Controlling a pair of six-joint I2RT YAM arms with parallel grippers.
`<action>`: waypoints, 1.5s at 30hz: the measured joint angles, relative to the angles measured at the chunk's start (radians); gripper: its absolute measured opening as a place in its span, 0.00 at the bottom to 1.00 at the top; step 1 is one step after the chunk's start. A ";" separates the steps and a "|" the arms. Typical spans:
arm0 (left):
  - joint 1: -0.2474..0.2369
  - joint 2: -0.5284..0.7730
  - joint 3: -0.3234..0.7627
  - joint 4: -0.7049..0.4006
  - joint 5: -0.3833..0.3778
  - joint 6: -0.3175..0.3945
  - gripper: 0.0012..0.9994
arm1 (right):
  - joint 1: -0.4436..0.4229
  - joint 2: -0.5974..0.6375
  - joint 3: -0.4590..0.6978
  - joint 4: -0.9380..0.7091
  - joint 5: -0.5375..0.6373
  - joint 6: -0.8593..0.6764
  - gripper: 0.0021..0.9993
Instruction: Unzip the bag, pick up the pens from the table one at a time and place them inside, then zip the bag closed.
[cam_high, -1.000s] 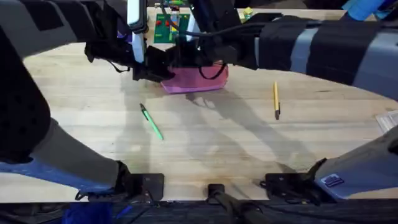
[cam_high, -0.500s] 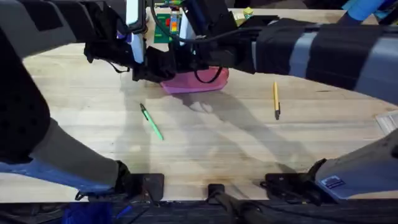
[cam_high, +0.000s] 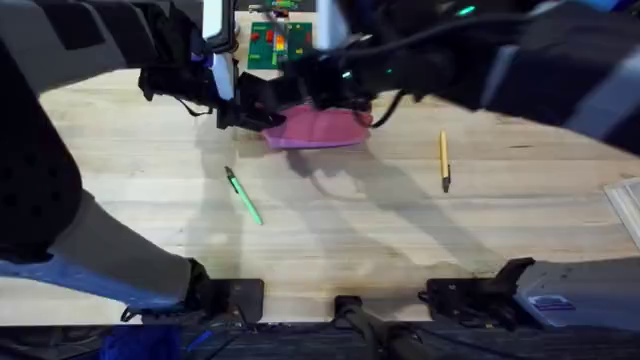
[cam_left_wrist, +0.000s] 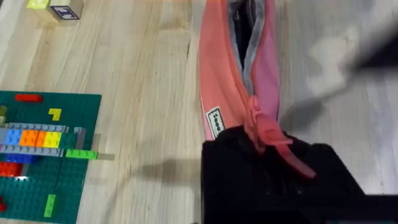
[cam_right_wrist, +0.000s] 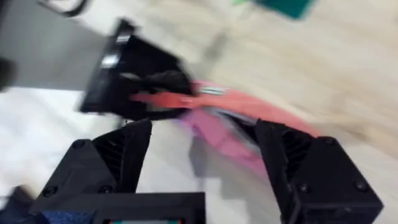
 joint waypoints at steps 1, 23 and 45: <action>0.000 0.000 0.000 0.000 0.000 0.000 0.04 | -0.013 -0.017 0.000 -0.022 0.026 -0.017 1.00; 0.006 0.000 0.001 -0.049 0.085 0.000 0.99 | -0.097 -0.157 0.049 -0.164 0.137 -0.333 1.00; 0.229 -0.306 0.035 -0.433 0.107 0.000 0.99 | -0.097 0.149 0.365 -0.322 0.130 -0.565 0.03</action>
